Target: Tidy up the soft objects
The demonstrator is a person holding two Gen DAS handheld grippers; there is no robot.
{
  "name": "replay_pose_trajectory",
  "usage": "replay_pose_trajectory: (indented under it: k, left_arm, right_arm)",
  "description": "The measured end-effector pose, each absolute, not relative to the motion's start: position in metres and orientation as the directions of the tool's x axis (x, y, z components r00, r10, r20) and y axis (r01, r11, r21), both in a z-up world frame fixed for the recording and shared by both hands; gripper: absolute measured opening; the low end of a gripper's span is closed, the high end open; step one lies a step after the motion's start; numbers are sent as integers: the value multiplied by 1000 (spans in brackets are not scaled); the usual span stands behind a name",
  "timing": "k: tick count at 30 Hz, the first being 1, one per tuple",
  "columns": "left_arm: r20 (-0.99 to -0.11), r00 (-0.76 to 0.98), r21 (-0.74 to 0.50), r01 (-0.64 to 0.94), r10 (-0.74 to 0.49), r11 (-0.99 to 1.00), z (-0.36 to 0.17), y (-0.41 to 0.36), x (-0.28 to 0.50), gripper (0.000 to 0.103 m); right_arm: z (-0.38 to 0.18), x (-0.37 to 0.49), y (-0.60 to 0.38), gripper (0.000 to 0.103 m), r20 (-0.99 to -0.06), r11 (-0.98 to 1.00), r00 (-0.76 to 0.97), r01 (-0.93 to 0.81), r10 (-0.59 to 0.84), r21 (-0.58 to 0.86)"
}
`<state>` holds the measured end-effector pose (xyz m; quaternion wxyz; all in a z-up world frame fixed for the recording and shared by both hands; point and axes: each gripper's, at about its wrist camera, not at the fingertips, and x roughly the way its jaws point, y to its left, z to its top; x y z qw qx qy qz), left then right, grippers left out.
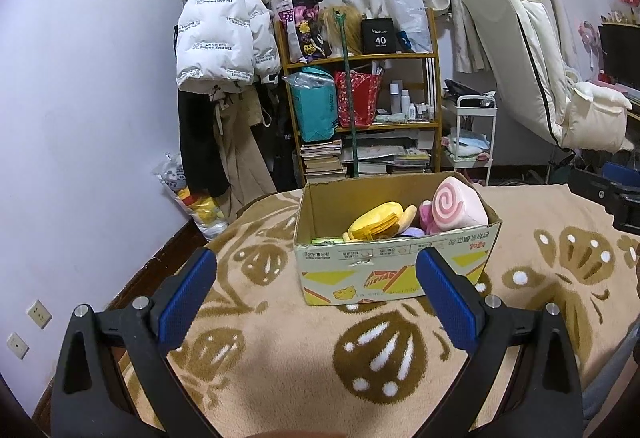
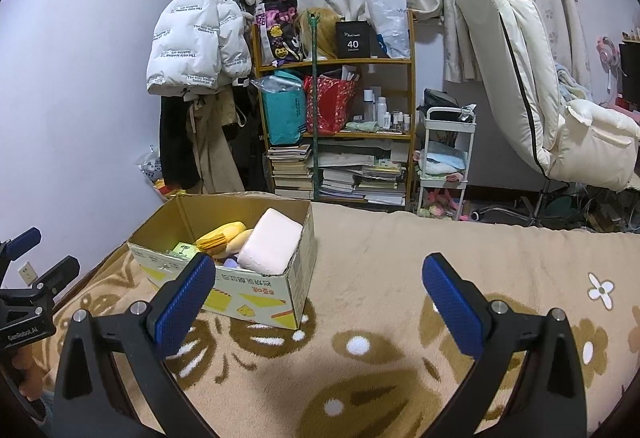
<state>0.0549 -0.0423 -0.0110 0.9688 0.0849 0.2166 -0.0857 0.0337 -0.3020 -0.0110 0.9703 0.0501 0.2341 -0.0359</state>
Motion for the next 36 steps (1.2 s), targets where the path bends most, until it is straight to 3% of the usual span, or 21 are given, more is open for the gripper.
replay_pose_trajectory:
  k: [36]
  left_arm:
    - [-441, 889, 106, 184, -120, 977, -9, -38, 54, 99]
  right_arm:
    - [-9, 35, -309, 103, -452, 991, 890, 106, -60, 77]
